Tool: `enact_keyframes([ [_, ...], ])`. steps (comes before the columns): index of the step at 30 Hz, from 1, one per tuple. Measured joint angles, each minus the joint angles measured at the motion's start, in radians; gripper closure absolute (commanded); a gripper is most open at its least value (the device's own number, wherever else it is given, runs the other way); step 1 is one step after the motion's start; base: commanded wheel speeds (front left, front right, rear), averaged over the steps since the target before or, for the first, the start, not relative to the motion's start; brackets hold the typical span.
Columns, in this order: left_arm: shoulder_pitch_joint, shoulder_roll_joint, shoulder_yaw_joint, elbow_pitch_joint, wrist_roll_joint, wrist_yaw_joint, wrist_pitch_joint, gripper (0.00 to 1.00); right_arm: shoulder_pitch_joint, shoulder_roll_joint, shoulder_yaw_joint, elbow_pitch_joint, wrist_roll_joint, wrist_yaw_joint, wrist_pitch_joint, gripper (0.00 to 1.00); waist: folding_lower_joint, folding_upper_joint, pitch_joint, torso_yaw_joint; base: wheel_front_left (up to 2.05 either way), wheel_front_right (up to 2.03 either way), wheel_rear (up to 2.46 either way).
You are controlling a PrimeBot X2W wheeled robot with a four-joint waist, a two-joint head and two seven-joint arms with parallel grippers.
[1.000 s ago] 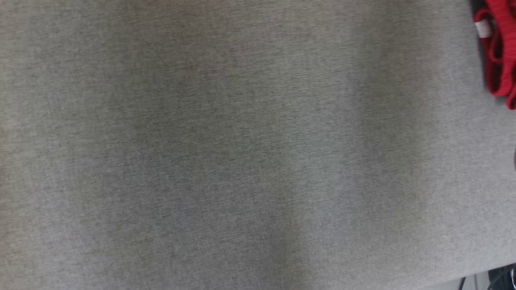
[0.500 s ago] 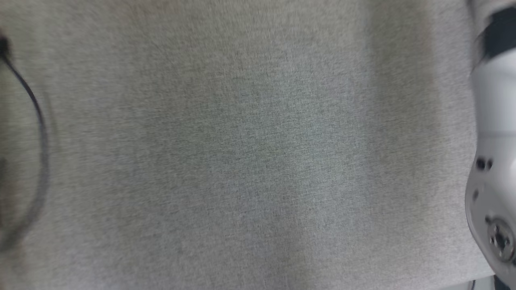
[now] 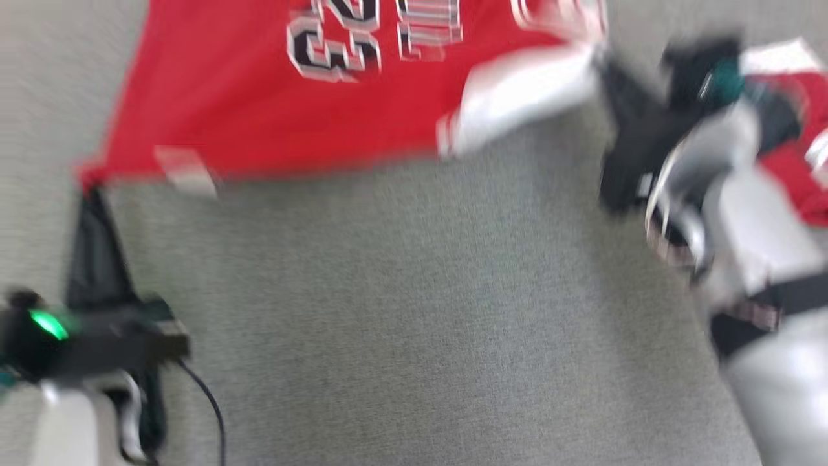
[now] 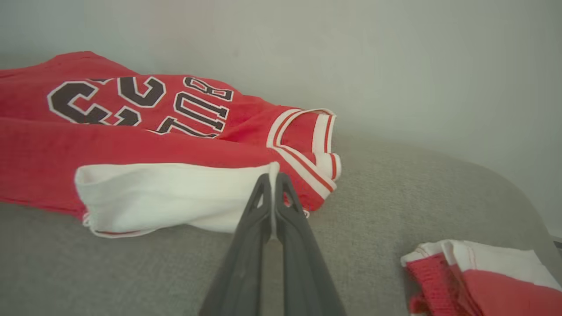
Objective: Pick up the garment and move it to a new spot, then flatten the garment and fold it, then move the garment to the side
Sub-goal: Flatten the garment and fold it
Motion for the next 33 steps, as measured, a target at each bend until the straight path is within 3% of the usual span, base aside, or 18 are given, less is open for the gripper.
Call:
enact_keyframes([
  [5, 0.126, -0.032, -0.012, -0.003, 0.006, 0.000, 0.000, 1.00, 0.235, -0.082, 0.006, -0.209, 0.022, 0.000, 0.137, 1.00, -0.0001, 0.0000, -0.102, 0.018, 0.00, 0.00, 0.00],
  [9, 0.244, -0.049, -0.007, -0.022, 0.000, -0.001, 0.000, 1.00, 0.425, -0.097, -0.047, -0.364, 0.019, 0.000, 0.238, 1.00, -0.0001, -0.0001, -0.188, 0.035, 0.00, 0.00, 0.00],
  [21, 0.448, -0.060, -0.114, -0.039, -0.002, 0.006, 0.000, 1.00, 0.804, -0.111, -0.181, -0.618, 0.035, 0.000, 0.567, 1.00, 0.0001, 0.0000, -0.312, 0.112, 0.00, 0.00, 0.00],
  [26, 0.483, -0.061, -0.146, -0.002, 0.052, 0.006, 0.000, 1.00, 0.912, -0.110, -0.213, -0.726, 0.060, 0.000, 0.699, 1.00, 0.0001, 0.0000, -0.336, 0.137, 0.00, 0.00, 0.00],
  [33, 0.502, -0.049, -0.182, 0.070, 0.126, 0.006, 0.000, 1.00, 1.035, -0.088, -0.264, -0.787, 0.081, 0.000, 0.841, 1.00, 0.0002, 0.0001, -0.326, 0.135, 0.00, 0.00, 0.00],
])
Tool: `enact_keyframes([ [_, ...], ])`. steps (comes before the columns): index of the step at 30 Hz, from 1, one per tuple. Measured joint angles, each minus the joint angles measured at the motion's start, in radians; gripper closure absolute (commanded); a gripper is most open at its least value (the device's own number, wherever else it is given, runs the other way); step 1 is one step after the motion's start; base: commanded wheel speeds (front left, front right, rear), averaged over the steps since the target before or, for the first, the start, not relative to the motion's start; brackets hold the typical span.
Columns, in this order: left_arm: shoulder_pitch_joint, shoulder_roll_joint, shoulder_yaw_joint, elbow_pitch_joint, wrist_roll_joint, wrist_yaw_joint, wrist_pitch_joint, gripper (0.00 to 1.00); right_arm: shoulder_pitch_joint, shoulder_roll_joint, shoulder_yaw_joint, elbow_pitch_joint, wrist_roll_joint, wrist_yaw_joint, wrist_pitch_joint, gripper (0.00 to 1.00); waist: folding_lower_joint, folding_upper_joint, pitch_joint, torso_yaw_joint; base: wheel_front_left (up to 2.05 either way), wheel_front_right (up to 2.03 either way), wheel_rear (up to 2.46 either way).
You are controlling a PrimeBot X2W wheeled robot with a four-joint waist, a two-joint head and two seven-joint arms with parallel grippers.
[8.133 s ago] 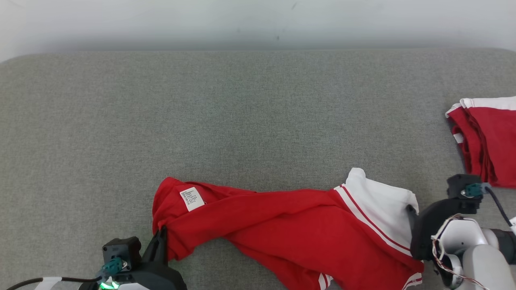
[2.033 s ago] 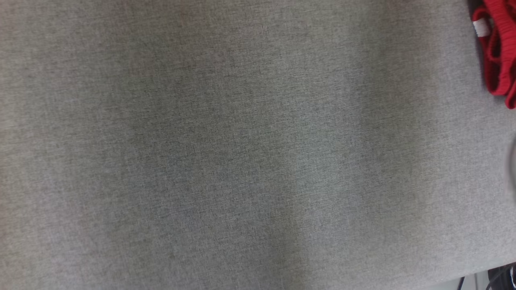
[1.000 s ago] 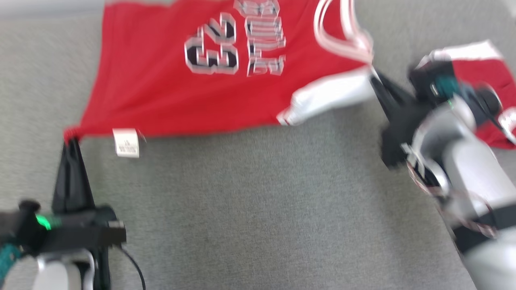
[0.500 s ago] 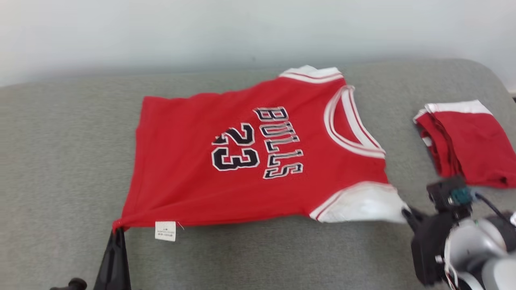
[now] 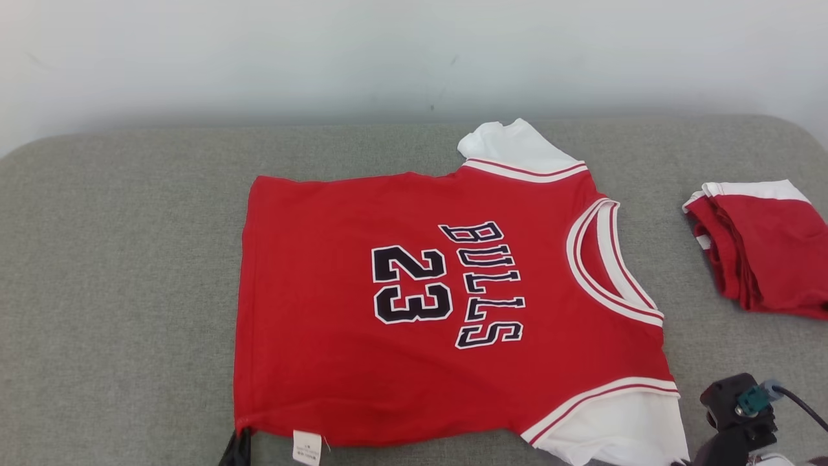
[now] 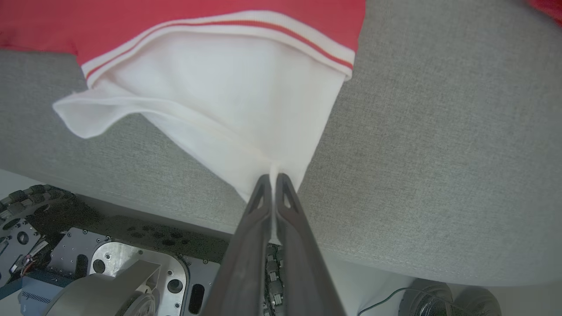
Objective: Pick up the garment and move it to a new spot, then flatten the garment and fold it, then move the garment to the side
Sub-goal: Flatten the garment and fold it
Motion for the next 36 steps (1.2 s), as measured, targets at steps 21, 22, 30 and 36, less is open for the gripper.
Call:
enact_keyframes([
  [21, 0.007, 0.049, -0.011, 0.058, 0.015, 0.011, 0.000, 1.00, 0.091, 0.036, -0.052, -0.057, 0.032, 0.000, -0.026, 1.00, 0.0001, 0.0000, 0.042, -0.009, 0.00, 0.00, 0.00],
  [22, -0.005, 0.043, -0.008, 0.053, 0.010, 0.013, 0.000, 1.00, 0.075, 0.036, -0.055, -0.053, 0.032, 0.000, -0.049, 1.00, 0.0001, 0.0000, 0.042, -0.009, 0.00, 0.00, 0.00],
  [30, -0.089, 0.089, -0.032, -0.018, -0.041, 0.000, 0.015, 1.00, -0.110, -0.025, 0.006, 0.037, 0.019, 0.000, -0.204, 1.00, 0.0002, 0.0001, 0.042, -0.005, 0.00, 0.00, 0.00],
  [36, -0.207, 0.121, -0.085, -0.004, -0.035, -0.001, 0.086, 1.00, -0.287, -0.082, 0.082, 0.151, -0.029, 0.000, -0.371, 1.00, 0.0001, 0.0001, 0.061, 0.003, 0.00, 0.00, 0.00],
])
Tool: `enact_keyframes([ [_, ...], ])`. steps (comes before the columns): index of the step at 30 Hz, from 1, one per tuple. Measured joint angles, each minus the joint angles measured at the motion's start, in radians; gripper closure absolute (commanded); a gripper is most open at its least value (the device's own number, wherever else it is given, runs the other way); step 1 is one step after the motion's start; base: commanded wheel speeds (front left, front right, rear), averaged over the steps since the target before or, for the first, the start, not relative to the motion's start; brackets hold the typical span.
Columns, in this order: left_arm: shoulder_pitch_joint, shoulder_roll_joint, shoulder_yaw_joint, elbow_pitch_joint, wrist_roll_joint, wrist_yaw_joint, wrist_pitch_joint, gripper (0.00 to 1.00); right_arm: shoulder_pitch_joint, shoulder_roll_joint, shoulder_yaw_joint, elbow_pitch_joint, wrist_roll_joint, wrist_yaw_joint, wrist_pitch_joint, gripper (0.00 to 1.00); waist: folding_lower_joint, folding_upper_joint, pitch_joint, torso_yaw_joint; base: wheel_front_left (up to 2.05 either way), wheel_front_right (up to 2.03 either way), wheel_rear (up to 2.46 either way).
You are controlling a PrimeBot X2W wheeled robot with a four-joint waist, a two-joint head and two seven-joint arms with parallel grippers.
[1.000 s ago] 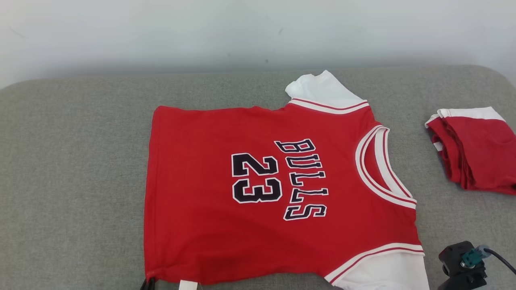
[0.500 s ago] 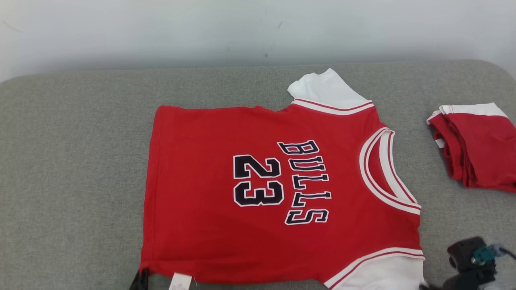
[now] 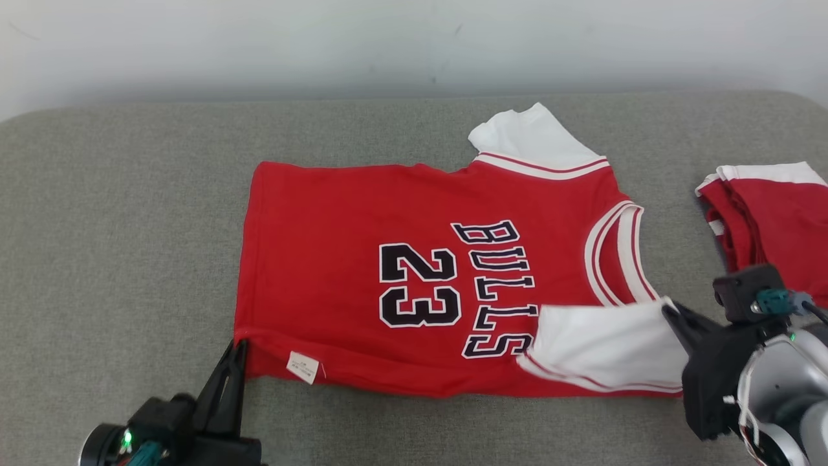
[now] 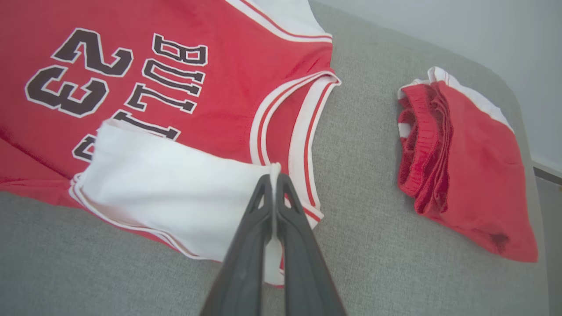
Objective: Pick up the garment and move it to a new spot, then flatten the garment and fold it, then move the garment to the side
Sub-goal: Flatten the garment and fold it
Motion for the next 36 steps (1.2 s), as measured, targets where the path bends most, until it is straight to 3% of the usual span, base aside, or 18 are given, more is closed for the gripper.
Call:
enact_keyframes([
  [9, -0.145, 0.006, -0.036, 0.120, 0.013, 0.000, 0.041, 1.00, -0.148, -0.021, 0.064, 0.169, -0.074, 0.000, -0.178, 1.00, 0.0001, 0.0000, 0.041, 0.008, 0.00, 0.00, 0.00],
  [18, -0.210, 0.016, -0.030, 0.209, 0.013, 0.012, 0.036, 1.00, -0.238, 0.016, 0.060, 0.292, -0.129, 0.000, -0.330, 1.00, 0.0001, 0.0001, 0.063, 0.005, 0.00, 0.00, 0.00],
  [23, -0.212, 0.016, -0.024, 0.243, 0.014, 0.041, 0.030, 1.00, -0.245, 0.042, 0.040, 0.336, -0.157, 0.000, -0.360, 1.00, 0.0000, 0.0000, 0.059, 0.008, 0.00, 0.00, 0.00],
  [30, -0.209, 0.014, -0.038, 0.270, 0.012, 0.040, 0.016, 1.00, -0.246, 0.055, 0.041, 0.354, -0.174, 0.000, -0.393, 1.00, 0.0000, 0.0000, 0.055, 0.009, 0.00, 0.00, 0.00],
  [31, -0.210, 0.013, -0.040, 0.274, 0.012, 0.040, 0.013, 0.83, -0.250, 0.055, 0.041, 0.356, -0.177, 0.000, -0.396, 1.00, 0.0000, 0.0000, 0.055, 0.010, 0.00, 0.00, 0.00],
  [32, -0.210, 0.014, -0.043, 0.278, 0.012, 0.040, 0.011, 0.59, -0.256, 0.055, 0.042, 0.360, -0.181, 0.000, -0.400, 1.00, -0.0001, 0.0000, 0.055, 0.011, 0.00, 0.00, 0.00],
  [33, -0.211, 0.013, -0.047, 0.283, 0.012, 0.040, 0.010, 0.55, -0.262, 0.055, 0.041, 0.363, -0.184, 0.000, -0.404, 1.00, -0.0001, 0.0000, 0.055, 0.012, 0.00, 0.00, 0.00],
  [35, -0.212, 0.012, -0.053, 0.292, 0.013, 0.041, 0.004, 0.00, -0.273, 0.055, 0.043, 0.373, -0.189, 0.000, -0.412, 1.00, -0.0001, 0.0000, 0.055, 0.015, 0.00, 0.00, 0.00],
  [36, -0.214, 0.012, -0.054, 0.298, 0.013, 0.044, 0.001, 0.00, -0.279, 0.055, 0.044, 0.380, -0.191, 0.000, -0.412, 1.00, -0.0001, 0.0000, 0.055, 0.017, 0.00, 0.00, 0.00],
])
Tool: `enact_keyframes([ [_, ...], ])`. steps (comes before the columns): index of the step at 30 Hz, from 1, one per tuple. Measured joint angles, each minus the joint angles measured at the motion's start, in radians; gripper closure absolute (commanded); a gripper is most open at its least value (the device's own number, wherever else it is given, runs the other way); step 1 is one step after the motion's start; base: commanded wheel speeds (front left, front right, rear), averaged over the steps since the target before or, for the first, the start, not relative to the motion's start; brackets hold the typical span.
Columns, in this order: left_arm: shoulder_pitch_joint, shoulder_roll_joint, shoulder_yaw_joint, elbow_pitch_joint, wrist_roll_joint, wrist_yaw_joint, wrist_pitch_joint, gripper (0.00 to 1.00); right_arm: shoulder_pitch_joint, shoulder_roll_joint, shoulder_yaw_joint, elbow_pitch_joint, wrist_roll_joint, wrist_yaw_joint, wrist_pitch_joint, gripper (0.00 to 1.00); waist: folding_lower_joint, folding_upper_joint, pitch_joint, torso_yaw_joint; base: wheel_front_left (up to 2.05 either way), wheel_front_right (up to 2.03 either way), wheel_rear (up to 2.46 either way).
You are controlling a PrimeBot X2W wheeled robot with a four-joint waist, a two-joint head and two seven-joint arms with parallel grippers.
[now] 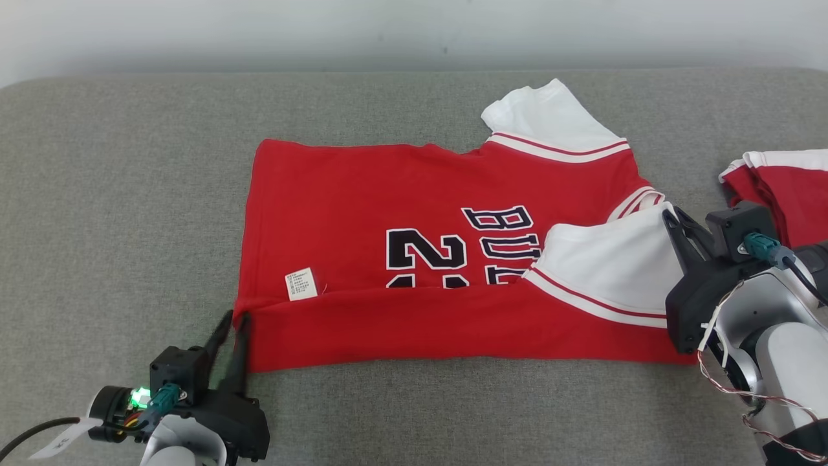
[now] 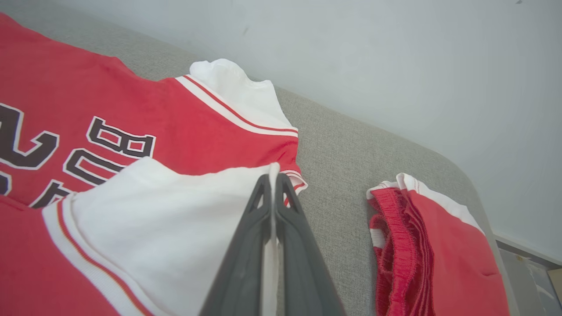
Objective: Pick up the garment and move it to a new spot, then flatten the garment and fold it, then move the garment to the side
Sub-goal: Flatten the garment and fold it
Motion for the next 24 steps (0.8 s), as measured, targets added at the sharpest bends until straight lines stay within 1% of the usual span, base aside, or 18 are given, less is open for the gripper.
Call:
enact_keyframes([
  [7, -0.015, -0.005, -0.001, 0.023, 0.004, 0.024, -0.032, 0.00, -0.035, 0.035, -0.035, 0.084, -0.015, 0.000, -0.023, 1.00, 0.0000, 0.0000, 0.002, 0.016, 0.00, 0.00, 0.00],
  [8, -0.016, -0.003, -0.002, 0.026, 0.008, 0.027, -0.035, 0.00, -0.039, 0.043, -0.045, 0.095, -0.018, 0.000, -0.034, 0.58, 0.0000, 0.0000, 0.002, 0.018, 0.00, 0.00, 0.00],
  [9, -0.016, -0.003, -0.003, 0.029, 0.008, 0.027, -0.036, 0.00, -0.043, 0.055, -0.059, 0.111, -0.017, 0.000, -0.039, 0.00, 0.0001, 0.0000, 0.001, 0.020, 0.00, 0.00, 0.00],
  [13, -0.013, -0.003, -0.006, 0.038, 0.008, 0.029, -0.043, 0.00, -0.065, 0.099, -0.099, 0.146, -0.048, 0.000, -0.072, 0.00, 0.0000, 0.0000, -0.007, 0.025, 0.00, 0.00, 0.00],
  [16, -0.008, -0.004, -0.006, 0.044, 0.004, 0.036, -0.041, 0.00, -0.069, 0.130, -0.144, 0.153, -0.062, 0.000, -0.064, 0.00, 0.0001, 0.0000, -0.018, 0.025, 0.00, 0.00, 0.00],
  [19, 0.003, -0.012, -0.005, 0.055, -0.014, 0.037, -0.018, 0.00, -0.039, 0.163, -0.192, 0.137, -0.071, 0.000, 0.000, 0.00, 0.0000, 0.0000, -0.030, 0.020, 0.00, 0.00, 0.00],
  [21, 0.008, -0.015, -0.004, 0.064, -0.018, 0.046, 0.000, 0.00, 0.000, 0.183, -0.223, 0.108, -0.073, 0.000, 0.077, 0.00, 0.0000, 0.0000, -0.039, 0.016, 0.00, 0.00, 0.00],
  [24, 0.009, -0.016, 0.004, 0.076, -0.028, 0.064, 0.034, 0.00, 0.085, 0.213, -0.255, 0.028, -0.073, 0.000, 0.196, 0.00, -0.0001, 0.0000, -0.050, 0.005, 0.00, 0.00, 0.00],
])
